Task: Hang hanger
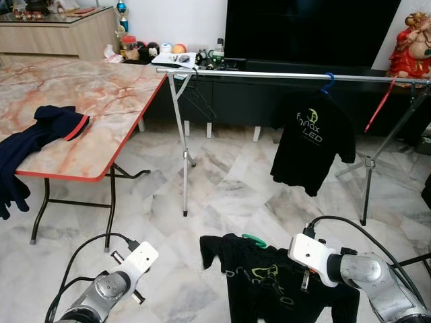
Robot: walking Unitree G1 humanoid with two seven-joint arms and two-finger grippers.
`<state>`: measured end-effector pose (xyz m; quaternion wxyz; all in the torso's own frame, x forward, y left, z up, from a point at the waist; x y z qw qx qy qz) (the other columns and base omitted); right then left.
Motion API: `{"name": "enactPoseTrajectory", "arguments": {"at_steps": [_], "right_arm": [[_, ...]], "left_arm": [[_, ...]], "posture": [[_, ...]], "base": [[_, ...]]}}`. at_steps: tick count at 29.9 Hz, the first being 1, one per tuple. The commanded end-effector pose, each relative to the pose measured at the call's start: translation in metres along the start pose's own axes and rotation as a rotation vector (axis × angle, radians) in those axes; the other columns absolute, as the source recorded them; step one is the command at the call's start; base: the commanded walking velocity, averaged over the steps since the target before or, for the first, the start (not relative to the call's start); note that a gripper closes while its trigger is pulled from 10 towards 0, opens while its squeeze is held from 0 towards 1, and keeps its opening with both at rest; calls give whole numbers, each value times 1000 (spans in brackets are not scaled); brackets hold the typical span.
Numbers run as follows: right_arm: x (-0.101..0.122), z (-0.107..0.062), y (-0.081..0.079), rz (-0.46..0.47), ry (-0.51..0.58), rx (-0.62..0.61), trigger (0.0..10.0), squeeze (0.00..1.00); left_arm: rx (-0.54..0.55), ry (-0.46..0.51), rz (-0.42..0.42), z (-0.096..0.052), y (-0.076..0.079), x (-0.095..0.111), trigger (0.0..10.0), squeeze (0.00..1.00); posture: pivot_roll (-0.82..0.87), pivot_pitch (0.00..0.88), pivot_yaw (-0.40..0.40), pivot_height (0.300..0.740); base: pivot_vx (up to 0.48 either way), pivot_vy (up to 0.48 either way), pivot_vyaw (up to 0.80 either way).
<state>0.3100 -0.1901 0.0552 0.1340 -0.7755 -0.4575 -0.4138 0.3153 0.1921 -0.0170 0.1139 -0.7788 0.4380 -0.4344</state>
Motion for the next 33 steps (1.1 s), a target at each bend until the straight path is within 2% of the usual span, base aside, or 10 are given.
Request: {"name": "enactPoseTrajectory", "arguments": {"at_steps": [1, 3, 4, 6, 11, 18, 24, 33], "right_arm": [[11, 0, 2, -33, 38, 4, 10000, 0], [11, 0, 0, -48, 35, 19, 10000, 0], [13, 0, -1, -56, 38, 32, 10000, 0], [17, 0, -8, -82, 44, 96, 10000, 0], [16, 0, -10, -145, 6, 143, 10000, 0], [27, 0, -5, -164, 32, 144, 10000, 0], [41, -1, -14, -208, 79, 195, 10000, 0], [47, -8, -20, -243, 81, 244, 10000, 0]], "left_arm": [[-19, 50, 0, 0, 2, 6, 10000, 686], [-23, 71, -1, 0, 2, 9, 10000, 686], [-36, 88, 13, 0, 3, 12, 10000, 1000], [-80, 120, 93, 0, 8, 17, 10000, 1000], [-144, 128, 140, -1, 16, 16, 10000, 1000], [-185, 126, 136, -3, 22, 12, 10000, 1000], [-258, 134, 145, -5, 32, 10, 10000, 1000], [-214, 113, 164, -2, 27, 12, 10000, 1000]], "posture": [[98, 8, -17, 740], [98, 3, -16, 740], [98, 3, -16, 740], [100, 0, -16, 740], [99, 0, -17, 740], [101, 0, -18, 740], [102, 0, -23, 740], [93, 0, -26, 740]], "base": [[0, 0, 0], [0, 0, 0], [0, 0, 0], [0, 0, 0], [0, 0, 0], [0, 0, 0], [0, 0, 0], [0, 0, 0]]}}
Point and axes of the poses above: a point about 5 cm out from each wrist's last joint towards the gripper, its own z axis pointing out of the wrist towards the gripper, its own x axis along the axis of the wrist's last joint, y = z × x, the point moved 3 cm from there along z, pointing out of the wrist towards the gripper, and after that the axes turned 14 degrees about z, right-handed, at the moved point
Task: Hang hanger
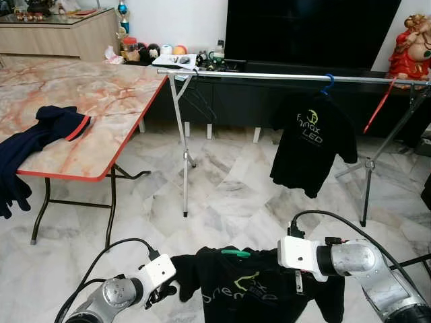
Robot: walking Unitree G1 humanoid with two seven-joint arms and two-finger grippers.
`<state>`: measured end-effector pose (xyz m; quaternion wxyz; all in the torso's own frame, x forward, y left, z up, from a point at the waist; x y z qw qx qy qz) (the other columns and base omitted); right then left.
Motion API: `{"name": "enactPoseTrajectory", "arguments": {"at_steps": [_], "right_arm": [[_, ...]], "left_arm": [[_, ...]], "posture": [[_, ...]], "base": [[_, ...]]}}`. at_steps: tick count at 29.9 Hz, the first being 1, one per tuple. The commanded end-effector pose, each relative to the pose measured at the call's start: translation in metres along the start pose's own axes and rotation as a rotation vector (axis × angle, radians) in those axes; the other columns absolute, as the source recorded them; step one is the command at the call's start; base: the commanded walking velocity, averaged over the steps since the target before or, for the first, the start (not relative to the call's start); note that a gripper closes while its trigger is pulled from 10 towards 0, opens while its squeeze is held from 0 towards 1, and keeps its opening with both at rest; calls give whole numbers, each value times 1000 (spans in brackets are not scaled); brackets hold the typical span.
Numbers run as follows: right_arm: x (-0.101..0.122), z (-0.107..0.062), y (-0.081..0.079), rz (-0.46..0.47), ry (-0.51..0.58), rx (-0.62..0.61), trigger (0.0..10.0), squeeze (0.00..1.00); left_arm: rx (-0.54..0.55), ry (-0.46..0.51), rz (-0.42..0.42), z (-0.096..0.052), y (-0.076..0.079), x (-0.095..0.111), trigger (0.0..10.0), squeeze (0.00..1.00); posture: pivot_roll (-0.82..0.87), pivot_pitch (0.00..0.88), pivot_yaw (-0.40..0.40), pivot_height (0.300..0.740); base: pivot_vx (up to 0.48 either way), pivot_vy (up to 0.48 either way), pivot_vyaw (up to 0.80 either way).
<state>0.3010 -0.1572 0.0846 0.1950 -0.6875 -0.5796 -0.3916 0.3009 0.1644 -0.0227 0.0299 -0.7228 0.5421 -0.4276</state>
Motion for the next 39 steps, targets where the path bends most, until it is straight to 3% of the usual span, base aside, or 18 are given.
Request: {"name": "enactPoseTrajectory", "arguments": {"at_steps": [1, 6, 7, 21, 22, 23, 24, 25, 39], "right_arm": [[7, -4, 1, -32, 13, 2, 10000, 0], [8, -6, 1, -34, 13, 1, 10000, 0], [9, -6, 1, -35, 15, 0, 10000, 0], [27, -6, -6, -59, 66, 44, 10000, 0], [28, -7, -6, -60, 66, 43, 10000, 0], [28, -8, -6, -60, 66, 43, 10000, 0], [28, -8, -6, -60, 66, 42, 10000, 0], [28, -8, -5, -61, 66, 40, 10000, 0], [33, -8, -1, -61, 82, 8, 10000, 0]], "left_arm": [[6, -31, 22, -1, -2, -4, 10000, 1000], [45, -52, 2, -1, -5, -7, 10000, 1000], [41, -51, 0, -1, -5, -6, 10000, 31], [-14, -12, -21, 5, 5, 4, 10000, 0], [-13, -8, -25, 6, 5, 5, 5294, 0], [-13, -8, -25, 6, 5, 5, 5294, 0], [-13, -5, -30, 6, 5, 5, 353, 0], [-13, -3, -33, 6, 5, 6, 0, 0], [-25, 7, -45, 6, 7, 7, 0, 0]], "posture": [[93, 0, -26, 740], [93, 0, -26, 740], [93, 0, -26, 740], [87, 8, -26, 740], [87, 8, -26, 740], [87, 8, -26, 740], [87, 8, -26, 740], [87, 8, -26, 740], [85, 12, -25, 740]], "base": [[0, 0, 0], [0, 0, 0], [0, 0, 0], [0, 0, 0], [0, 0, 0], [0, 0, 0], [0, 0, 0], [0, 0, 0], [0, 0, 0]]}}
Point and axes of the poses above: a point about 5 cm out from each wrist's last joint towards the gripper, its own z axis pointing out of the wrist towards the gripper, its own x axis along the axis of the wrist's last joint, y = z × x, the point moved 3 cm from there along z, pointing out of the wrist towards the gripper, and after that the axes turned 14 degrees about z, right-handed, at the moved point
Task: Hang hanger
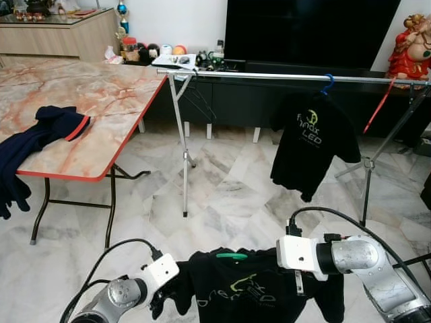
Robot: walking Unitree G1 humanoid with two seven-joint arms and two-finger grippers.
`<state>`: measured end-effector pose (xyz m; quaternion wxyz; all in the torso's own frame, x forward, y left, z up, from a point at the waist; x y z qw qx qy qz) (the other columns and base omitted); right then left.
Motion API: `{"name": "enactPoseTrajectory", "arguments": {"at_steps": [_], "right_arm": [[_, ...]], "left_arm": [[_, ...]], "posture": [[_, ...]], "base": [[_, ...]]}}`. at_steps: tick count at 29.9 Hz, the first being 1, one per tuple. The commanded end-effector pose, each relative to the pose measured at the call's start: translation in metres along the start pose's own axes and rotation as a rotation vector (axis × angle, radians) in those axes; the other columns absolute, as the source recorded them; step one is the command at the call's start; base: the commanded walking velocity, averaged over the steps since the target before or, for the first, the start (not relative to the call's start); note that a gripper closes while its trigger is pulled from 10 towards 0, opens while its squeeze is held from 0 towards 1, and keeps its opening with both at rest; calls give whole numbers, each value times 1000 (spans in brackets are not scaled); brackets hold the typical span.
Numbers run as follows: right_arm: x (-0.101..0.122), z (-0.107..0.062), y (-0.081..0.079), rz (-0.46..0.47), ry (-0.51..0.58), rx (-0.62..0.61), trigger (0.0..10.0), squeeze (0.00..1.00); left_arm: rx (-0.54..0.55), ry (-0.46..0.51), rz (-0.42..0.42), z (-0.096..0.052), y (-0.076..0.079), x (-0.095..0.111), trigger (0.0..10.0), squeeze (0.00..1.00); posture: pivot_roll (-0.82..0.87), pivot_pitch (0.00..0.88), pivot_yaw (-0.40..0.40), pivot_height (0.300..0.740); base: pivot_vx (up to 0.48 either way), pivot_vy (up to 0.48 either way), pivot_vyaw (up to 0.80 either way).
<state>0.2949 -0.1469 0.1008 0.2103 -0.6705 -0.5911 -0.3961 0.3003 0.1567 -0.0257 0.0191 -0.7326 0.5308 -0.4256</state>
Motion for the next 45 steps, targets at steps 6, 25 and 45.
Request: {"name": "enactPoseTrajectory", "arguments": {"at_steps": [6, 25, 45], "right_arm": [[14, -4, 7, -37, 48, -38, 10000, 0], [11, -3, 10, -31, 36, -65, 10000, 0], [-41, 0, 37, 72, -232, -375, 10000, 0]], "left_arm": [[-15, 12, -15, 3, 1, 5, 0, 0], [-16, 11, -19, 3, 2, 5, 0, 0], [194, -201, -73, -14, -25, -34, 0, 0]], "posture": [[85, 12, -25, 740], [88, 13, -24, 740], [89, 0, -25, 740]], "base": [[0, 0, 0], [0, 0, 0], [0, 0, 0]]}}
Point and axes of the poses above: a point about 5 cm out from each wrist's last joint towards the gripper, its own z axis pointing out of the wrist towards the gripper, its own x axis along the axis of the wrist's last joint, y = z × x, the point moved 3 cm from there along z, pointing out of the wrist towards the gripper, and after that the axes turned 14 degrees about z, right-handed, at the moved point
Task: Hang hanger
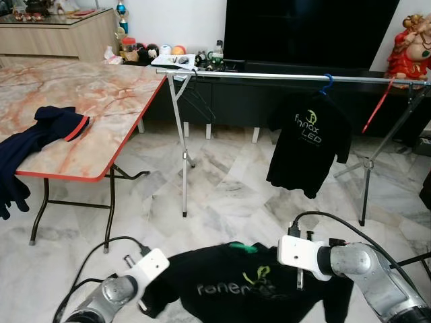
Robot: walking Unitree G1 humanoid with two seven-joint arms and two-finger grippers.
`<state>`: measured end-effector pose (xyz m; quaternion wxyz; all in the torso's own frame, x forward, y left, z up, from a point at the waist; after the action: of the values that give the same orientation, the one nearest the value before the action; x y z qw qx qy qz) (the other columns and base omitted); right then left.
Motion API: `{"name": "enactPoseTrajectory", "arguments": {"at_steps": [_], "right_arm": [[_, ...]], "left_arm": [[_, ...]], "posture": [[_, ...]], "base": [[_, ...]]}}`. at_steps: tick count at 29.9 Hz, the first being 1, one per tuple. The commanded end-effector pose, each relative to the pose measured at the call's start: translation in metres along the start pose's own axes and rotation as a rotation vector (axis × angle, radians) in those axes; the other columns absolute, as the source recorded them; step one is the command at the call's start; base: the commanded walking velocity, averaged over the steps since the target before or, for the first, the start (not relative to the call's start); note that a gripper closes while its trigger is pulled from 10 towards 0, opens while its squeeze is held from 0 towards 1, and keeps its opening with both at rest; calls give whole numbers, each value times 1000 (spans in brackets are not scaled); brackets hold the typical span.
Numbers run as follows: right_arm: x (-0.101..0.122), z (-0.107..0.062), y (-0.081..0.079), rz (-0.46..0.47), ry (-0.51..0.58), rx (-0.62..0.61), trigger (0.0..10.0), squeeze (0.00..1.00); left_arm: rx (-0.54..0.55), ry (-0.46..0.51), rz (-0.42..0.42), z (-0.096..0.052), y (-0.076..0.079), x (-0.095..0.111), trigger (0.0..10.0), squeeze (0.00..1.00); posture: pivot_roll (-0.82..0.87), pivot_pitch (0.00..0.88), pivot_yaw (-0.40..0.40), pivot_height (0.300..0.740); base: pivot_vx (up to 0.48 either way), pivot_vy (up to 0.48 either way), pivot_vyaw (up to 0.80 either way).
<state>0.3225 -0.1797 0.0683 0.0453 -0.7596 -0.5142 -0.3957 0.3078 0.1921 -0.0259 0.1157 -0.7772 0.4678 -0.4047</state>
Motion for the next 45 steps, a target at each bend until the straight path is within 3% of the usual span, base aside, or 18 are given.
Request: {"name": "enactPoseTrajectory", "arguments": {"at_steps": [1, 5, 7, 8, 10, 11, 13, 14, 15, 19, 23, 26, 28, 29, 31, 32, 38, 45], "right_arm": [[5, 0, 9, 11, 3, -61, 10000, 0], [6, 4, 8, 24, 19, -86, 10000, 0], [15, 4, 27, 104, 85, -247, 10000, 0], [15, 4, 27, 104, 85, -247, 10000, 0], [35, -8, 64, 403, 297, -556, 10000, 0], [35, -8, 64, 403, 297, -556, 10000, 0], [43, -9, 62, 617, 424, -539, 10000, 0], [43, -9, 62, 617, 424, -539, 10000, 0], [44, -7, 60, 731, 464, -517, 10000, 0], [41, -4, 55, 813, 480, -496, 10000, 0], [40, 9, 35, 686, 397, -380, 10000, 0], [29, 18, 15, 515, 277, -271, 10000, 0], [27, 18, 11, 486, 261, -245, 10000, 0], [23, 21, 1, 412, 217, -176, 10000, 0], [21, 21, -2, 385, 204, -157, 10000, 0], [18, 22, -4, 359, 185, -138, 10000, 0], [2, 21, -14, 267, 107, 8, 10000, 0], [-16, 21, -8, 193, 22, 36, 10000, 0]], "left_arm": [[25, -30, -21, -2, -5, -7, 0, 0], [15, -39, -22, -2, -3, -9, 0, 0], [-4, -63, -23, -3, 2, -14, 0, 0], [-4, -63, -23, -3, 2, -14, 0, 0], [-20, -88, -29, -3, 8, -18, 0, 0], [-20, -88, -29, -3, 8, -18, 0, 0], [-10, -91, -39, -3, 7, -18, 0, 0], [-10, -91, -39, -3, 7, -18, 0, 0], [-8, -90, -44, -2, 7, -17, 0, 0], [-43, -57, -28, -1, 9, -10, 0, 0], [-146, 46, 7, 0, 20, 6, 0, 0], [-276, 113, 45, 0, 34, 16, 0, 0], [-295, 118, 48, -1, 36, 17, 0, 0], [-323, 128, 49, -1, 37, 19, 10000, 0], [-331, 139, 43, -1, 37, 21, 10000, 0], [-333, 149, 33, -2, 35, 22, 10000, 1000], [-382, 198, 10, -6, 20, 28, 10000, 1000], [-494, 203, 74, -16, 10, 24, 10000, 1000]], "posture": [[89, 0, -25, 740], [92, 0, -23, 740], [91, 0, -24, 740], [91, 0, -24, 740], [91, 0, -24, 740], [91, 0, -24, 740], [93, 0, -25, 740], [93, 0, -25, 740], [93, 0, -25, 740], [93, 0, -26, 740], [91, 0, -28, 740], [93, 4, -30, 740], [92, 5, -30, 740], [92, 5, -30, 740], [92, 5, -30, 740], [92, 5, -30, 740], [95, 12, -32, 740], [109, 11, -42, 740]], "base": [[0, 0, 0], [0, 0, 0], [0, 0, 0], [0, 0, 0], [0, 0, 0], [0, 0, 0], [0, 0, 0], [0, 0, 0], [0, 0, 0], [0, 0, 0], [0, 0, 0], [0, 0, 0], [0, 0, 0], [0, 0, 0], [0, 0, 0], [0, 0, 0], [0, 0, 0], [0, 0, 0]]}}
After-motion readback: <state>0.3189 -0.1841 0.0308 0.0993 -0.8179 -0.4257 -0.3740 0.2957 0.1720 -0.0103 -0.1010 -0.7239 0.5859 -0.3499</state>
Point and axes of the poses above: a point about 5 cm out from each wrist's last joint towards the gripper, its own z axis pointing out of the wrist towards the gripper, its own x axis along the axis of the wrist's last joint, y = z × x, the point moved 3 cm from there along z, pointing out of the wrist towards the gripper, and after that the axes turned 14 degrees about z, right-handed, at the moved point
